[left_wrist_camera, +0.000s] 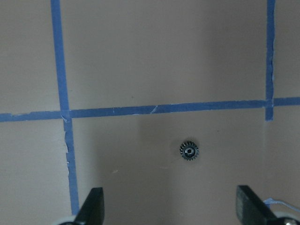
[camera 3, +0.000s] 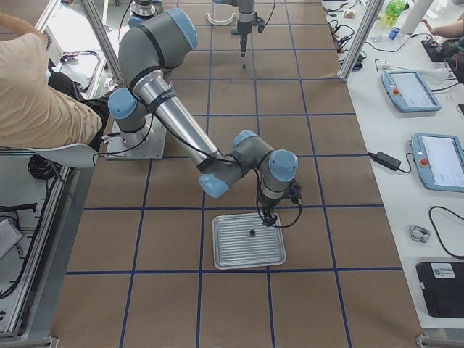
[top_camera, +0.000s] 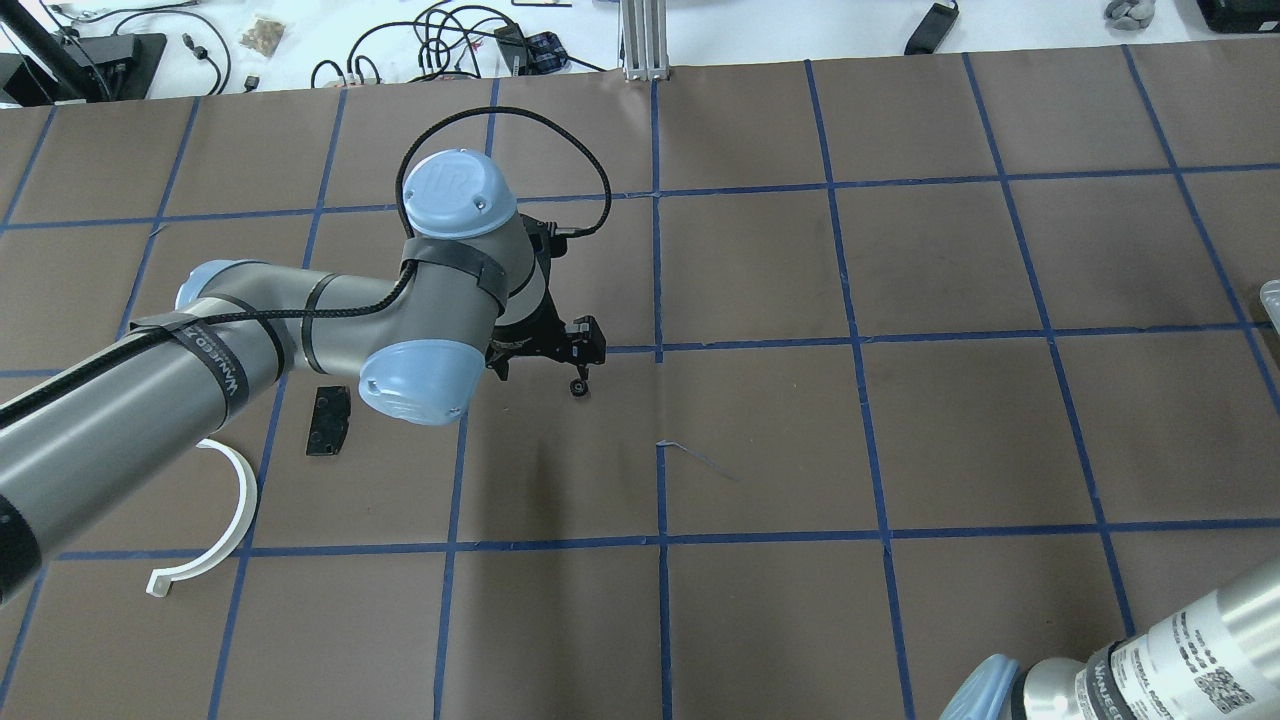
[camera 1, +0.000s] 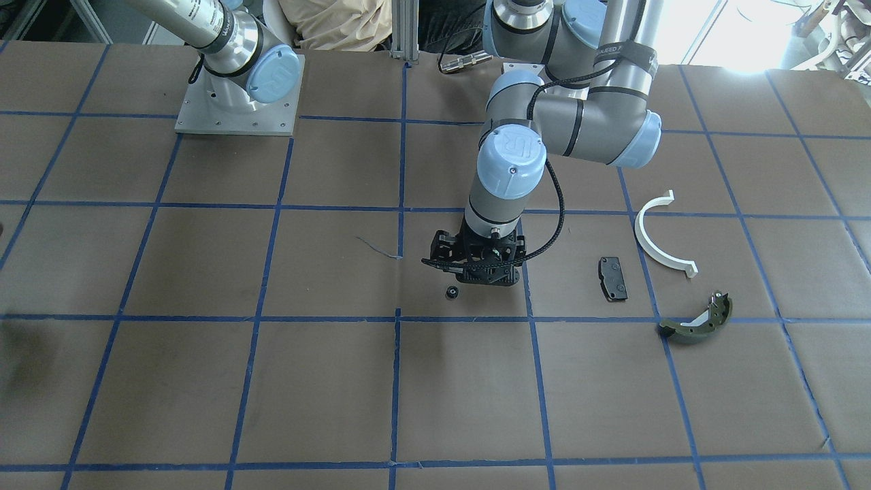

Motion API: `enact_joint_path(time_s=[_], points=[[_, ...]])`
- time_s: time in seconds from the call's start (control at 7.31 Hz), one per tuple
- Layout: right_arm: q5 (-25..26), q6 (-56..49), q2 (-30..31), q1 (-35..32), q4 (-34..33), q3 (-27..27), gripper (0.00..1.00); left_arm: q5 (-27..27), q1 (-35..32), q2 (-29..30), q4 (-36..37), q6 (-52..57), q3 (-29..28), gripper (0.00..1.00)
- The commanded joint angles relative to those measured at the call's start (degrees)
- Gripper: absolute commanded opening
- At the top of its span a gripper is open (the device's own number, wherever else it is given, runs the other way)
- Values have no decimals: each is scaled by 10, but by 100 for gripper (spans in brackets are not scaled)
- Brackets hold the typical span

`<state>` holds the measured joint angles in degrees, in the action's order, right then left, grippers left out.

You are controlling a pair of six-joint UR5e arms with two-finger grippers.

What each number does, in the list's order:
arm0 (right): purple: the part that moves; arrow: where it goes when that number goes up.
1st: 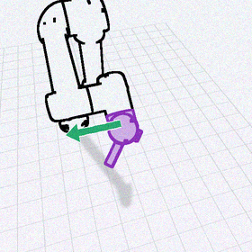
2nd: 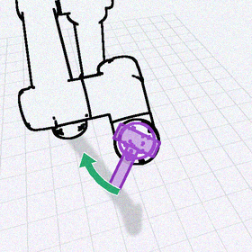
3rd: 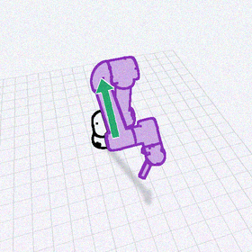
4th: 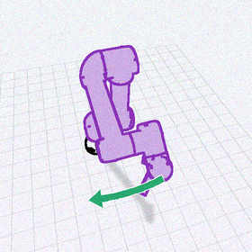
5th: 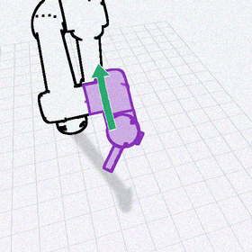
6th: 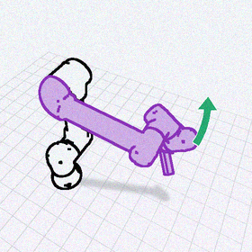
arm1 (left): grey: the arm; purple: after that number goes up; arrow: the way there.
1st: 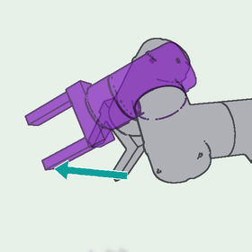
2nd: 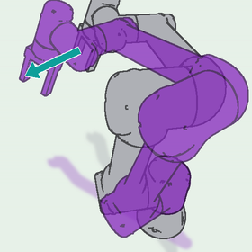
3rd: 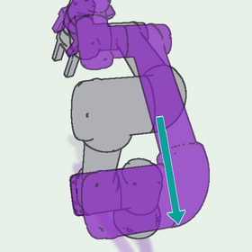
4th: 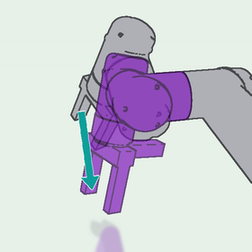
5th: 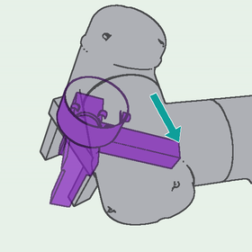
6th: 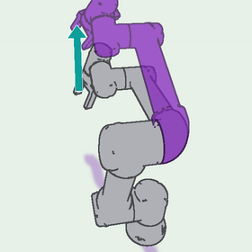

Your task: Place bearing gear from tray to pile

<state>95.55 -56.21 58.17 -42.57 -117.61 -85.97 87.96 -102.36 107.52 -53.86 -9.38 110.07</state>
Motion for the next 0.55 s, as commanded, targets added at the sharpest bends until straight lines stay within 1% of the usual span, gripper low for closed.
enact_joint_path(time_s=[0.0, 0.14, 0.41], points=[[-4, -57, -31, 20, -25, -4, 100, -1, -9, 37, 29, -1, 1, 100], [-5, -65, -49, 33, -49, 4, 100, 1, -16, 47, 40, -1, 1, 100], [-11, -75, -51, 37, -48, -4, 99, 1, -28, 72, 66, 0, 0, 100]])
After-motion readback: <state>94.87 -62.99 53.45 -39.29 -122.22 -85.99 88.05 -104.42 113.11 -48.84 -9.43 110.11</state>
